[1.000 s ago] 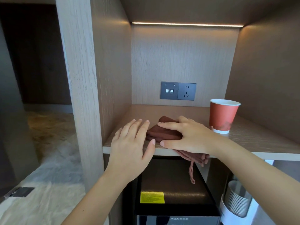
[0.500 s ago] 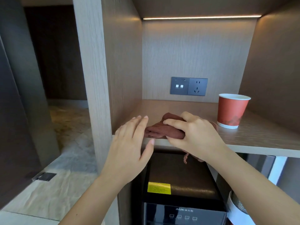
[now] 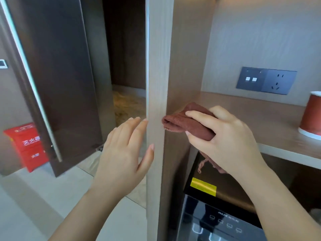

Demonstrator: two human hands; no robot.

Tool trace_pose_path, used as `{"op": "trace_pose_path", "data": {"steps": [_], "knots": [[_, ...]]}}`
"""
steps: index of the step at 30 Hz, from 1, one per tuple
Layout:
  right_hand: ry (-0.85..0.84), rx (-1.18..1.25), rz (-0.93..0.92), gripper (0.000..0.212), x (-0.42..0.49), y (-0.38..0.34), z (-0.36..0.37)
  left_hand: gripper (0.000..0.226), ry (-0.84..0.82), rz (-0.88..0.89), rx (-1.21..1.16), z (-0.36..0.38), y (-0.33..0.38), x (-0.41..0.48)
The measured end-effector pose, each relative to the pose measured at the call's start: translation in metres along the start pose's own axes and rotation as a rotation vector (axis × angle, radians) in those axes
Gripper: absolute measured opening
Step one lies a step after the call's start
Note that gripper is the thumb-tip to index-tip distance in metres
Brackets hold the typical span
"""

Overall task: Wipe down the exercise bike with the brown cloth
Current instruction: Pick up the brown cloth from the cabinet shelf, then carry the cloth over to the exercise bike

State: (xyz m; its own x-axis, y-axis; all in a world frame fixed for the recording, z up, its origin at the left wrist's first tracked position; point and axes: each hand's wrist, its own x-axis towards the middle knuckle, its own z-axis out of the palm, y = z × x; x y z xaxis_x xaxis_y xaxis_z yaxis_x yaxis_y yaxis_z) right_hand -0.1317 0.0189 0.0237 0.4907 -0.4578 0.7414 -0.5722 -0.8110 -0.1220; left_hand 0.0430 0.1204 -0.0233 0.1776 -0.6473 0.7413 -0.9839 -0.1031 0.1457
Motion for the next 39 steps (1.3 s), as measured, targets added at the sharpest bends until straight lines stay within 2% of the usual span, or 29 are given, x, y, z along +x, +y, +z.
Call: {"op": "trace_pose_path", "data": {"steps": [7,12,18,22,29,34,39], "knots": [[-0.108,0.393,-0.012,0.043,0.002,-0.082,0.023,0.051,0.035,-0.150,0.105,-0.055,-0.048,-0.054],[-0.184,0.505,-0.098,0.044,-0.007,-0.167,0.051,0.051,0.043,-0.253,0.208,-0.116,-0.095,-0.109],[-0.288,0.660,-0.191,0.033,-0.034,-0.312,0.086,0.050,0.040,-0.408,0.356,-0.214,-0.160,-0.196],[-0.347,0.782,-0.306,0.036,-0.056,-0.421,0.102,0.050,0.043,-0.540,0.488,-0.282,-0.197,-0.263],[-0.477,0.989,-0.564,0.039,-0.116,-0.616,0.113,0.049,0.075,-0.939,0.764,-0.404,-0.236,-0.402],[-0.572,1.090,-0.714,0.041,-0.153,-0.721,0.118,0.045,0.138,-1.106,0.892,-0.463,-0.259,-0.470],[-0.661,1.156,-0.774,0.041,-0.171,-0.812,0.140,0.048,0.190,-1.227,0.923,-0.505,-0.303,-0.521]]}}
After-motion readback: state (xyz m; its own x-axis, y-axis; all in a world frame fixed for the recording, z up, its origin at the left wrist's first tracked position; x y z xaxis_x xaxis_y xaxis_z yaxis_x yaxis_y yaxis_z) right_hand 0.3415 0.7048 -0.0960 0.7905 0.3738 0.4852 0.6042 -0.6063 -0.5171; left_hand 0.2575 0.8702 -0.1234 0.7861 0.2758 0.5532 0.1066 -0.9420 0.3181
